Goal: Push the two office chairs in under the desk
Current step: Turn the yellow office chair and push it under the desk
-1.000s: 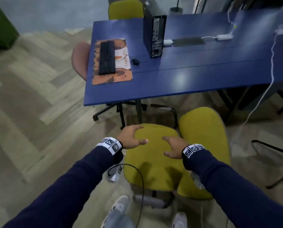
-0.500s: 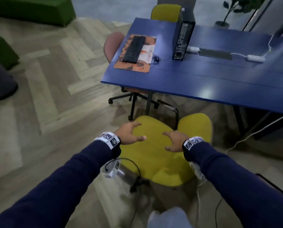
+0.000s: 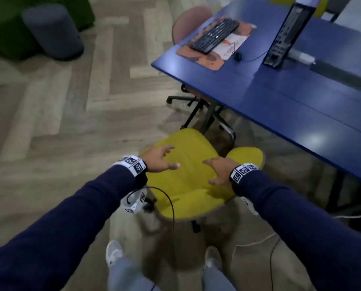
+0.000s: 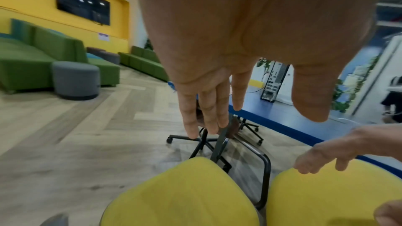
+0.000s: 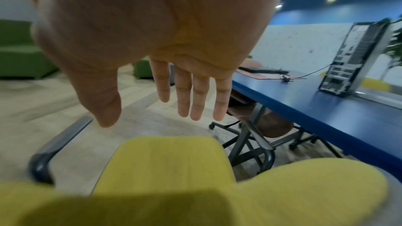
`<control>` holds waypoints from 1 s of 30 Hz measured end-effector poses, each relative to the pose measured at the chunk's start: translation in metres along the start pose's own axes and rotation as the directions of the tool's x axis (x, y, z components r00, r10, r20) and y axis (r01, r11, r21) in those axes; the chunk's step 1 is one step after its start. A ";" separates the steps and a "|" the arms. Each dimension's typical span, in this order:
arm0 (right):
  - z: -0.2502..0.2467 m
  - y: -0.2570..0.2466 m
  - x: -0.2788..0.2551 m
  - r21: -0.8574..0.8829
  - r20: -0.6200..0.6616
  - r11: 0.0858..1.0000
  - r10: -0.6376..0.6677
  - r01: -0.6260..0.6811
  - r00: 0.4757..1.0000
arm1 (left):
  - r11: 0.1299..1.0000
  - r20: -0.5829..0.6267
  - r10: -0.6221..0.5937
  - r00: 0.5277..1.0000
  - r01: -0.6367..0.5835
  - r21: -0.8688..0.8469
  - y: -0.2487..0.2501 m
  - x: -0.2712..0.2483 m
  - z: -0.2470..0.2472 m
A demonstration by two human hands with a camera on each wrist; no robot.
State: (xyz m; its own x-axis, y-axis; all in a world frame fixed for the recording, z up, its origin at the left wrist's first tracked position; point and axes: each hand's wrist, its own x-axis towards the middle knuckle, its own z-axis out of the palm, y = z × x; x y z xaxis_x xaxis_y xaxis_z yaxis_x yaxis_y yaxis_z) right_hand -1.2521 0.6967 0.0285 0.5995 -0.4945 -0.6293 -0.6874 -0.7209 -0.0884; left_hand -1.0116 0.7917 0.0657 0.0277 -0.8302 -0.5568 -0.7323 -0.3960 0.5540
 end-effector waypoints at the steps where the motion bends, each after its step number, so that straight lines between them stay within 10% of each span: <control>1: 0.006 0.006 -0.004 -0.011 0.021 1.000 -0.027 0.027 0.999 | 0.999 0.000 -0.029 1.000 0.029 -0.029 0.003 -0.005 0.010; 17: 0.051 0.047 -0.001 -0.021 0.163 0.993 -0.109 0.114 0.981 | 0.960 0.061 -0.170 0.984 0.179 -0.214 0.010 -0.019 0.109; 23: 0.049 0.061 -0.007 -0.118 0.249 0.949 -0.258 0.293 0.934 | 0.980 0.232 -0.193 0.953 0.200 -0.007 0.024 -0.019 0.152; 30: 0.067 0.090 0.005 -0.299 0.199 0.861 -0.365 0.411 0.910 | 0.970 0.165 -0.242 0.956 0.242 0.021 0.047 -0.006 0.188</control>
State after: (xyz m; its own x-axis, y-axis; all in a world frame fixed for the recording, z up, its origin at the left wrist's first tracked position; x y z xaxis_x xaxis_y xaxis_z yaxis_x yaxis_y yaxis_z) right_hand -1.3384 0.6619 -0.0342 0.7146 -0.0901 -0.6937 -0.2227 -0.9694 -0.1036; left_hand -1.1736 0.8519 -0.0215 0.0914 -0.6328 -0.7689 -0.7178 -0.5770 0.3896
